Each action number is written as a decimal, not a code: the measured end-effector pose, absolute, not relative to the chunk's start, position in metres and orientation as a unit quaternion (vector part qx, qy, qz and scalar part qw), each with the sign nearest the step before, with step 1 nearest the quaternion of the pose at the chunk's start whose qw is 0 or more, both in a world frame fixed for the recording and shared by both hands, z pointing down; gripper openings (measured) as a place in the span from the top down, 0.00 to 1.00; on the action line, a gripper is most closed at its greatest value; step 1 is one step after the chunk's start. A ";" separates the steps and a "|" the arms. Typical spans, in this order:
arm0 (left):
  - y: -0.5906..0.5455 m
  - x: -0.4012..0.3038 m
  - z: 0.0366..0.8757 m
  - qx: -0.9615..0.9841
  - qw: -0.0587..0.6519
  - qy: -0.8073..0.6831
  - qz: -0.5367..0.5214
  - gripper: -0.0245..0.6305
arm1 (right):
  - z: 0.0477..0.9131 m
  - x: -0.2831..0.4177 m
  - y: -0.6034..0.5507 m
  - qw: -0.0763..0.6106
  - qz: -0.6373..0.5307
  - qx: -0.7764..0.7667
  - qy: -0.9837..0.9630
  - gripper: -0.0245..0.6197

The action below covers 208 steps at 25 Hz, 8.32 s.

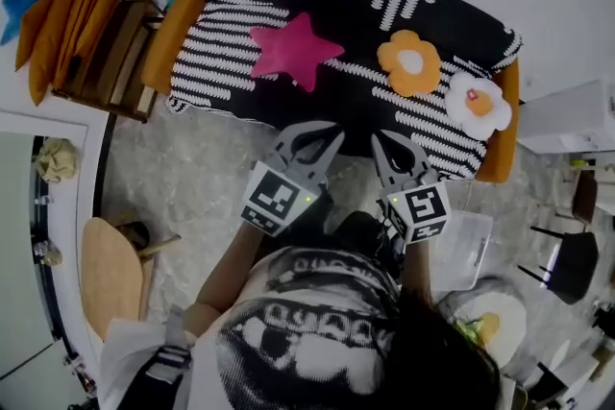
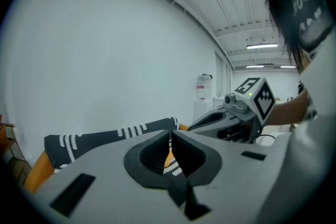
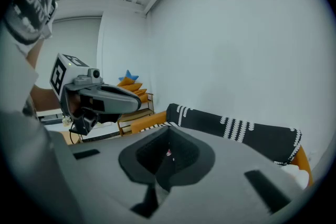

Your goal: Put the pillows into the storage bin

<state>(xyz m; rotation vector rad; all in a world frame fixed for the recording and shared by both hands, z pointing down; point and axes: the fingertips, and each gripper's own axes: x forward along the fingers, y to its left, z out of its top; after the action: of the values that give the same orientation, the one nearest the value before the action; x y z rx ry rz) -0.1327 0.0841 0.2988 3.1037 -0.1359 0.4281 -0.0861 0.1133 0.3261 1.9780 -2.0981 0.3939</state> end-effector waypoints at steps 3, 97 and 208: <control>0.072 -0.121 0.303 0.990 0.010 -0.025 0.139 0.94 | 0.332 -0.080 0.106 0.124 0.146 0.679 -0.709 0.95; -0.115 0.076 0.446 0.961 0.010 0.123 0.248 0.94 | 0.565 0.161 -0.013 -0.181 0.460 0.751 -0.437 0.89; -0.281 -0.143 0.523 0.929 0.130 -0.167 0.303 0.94 | 0.687 0.023 -0.253 0.231 0.474 0.498 -0.688 0.67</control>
<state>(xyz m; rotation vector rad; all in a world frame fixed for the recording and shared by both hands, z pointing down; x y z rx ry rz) -0.1433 -0.2805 0.5231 2.6985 -0.4849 0.8816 0.0232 -0.2533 0.6875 1.3699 -1.8910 1.3041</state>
